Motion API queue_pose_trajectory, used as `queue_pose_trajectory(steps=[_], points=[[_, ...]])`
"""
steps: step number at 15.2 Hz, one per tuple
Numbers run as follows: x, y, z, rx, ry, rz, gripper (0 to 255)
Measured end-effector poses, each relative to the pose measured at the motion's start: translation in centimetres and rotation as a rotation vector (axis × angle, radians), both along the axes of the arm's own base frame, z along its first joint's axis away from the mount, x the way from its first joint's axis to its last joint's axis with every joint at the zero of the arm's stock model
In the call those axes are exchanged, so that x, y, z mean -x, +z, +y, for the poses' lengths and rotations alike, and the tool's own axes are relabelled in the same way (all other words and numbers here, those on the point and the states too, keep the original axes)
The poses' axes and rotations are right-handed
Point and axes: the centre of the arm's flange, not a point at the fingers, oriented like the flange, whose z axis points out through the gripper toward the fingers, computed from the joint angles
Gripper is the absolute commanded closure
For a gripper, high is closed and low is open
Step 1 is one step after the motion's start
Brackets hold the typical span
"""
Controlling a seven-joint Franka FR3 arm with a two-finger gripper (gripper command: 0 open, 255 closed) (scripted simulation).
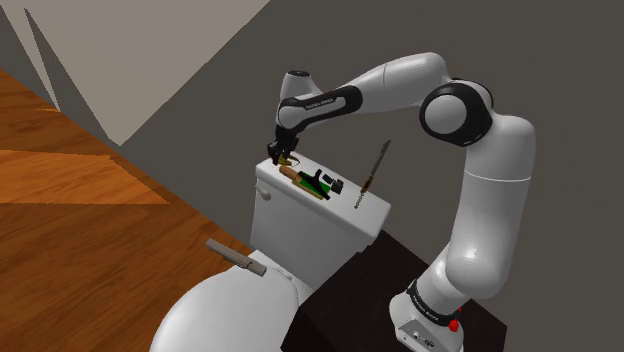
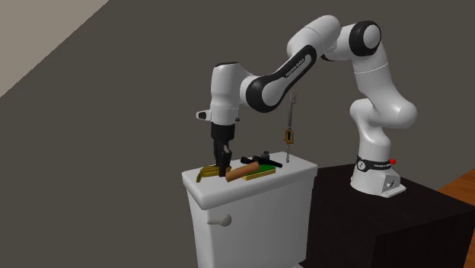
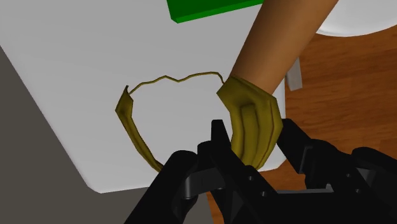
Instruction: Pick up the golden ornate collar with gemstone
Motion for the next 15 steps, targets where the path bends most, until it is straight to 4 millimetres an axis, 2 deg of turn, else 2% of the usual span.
queue_pose_trajectory(steps=[15], points=[[0.0, 7.4, 0.0, 0.000, 0.000, -0.001, 255]])
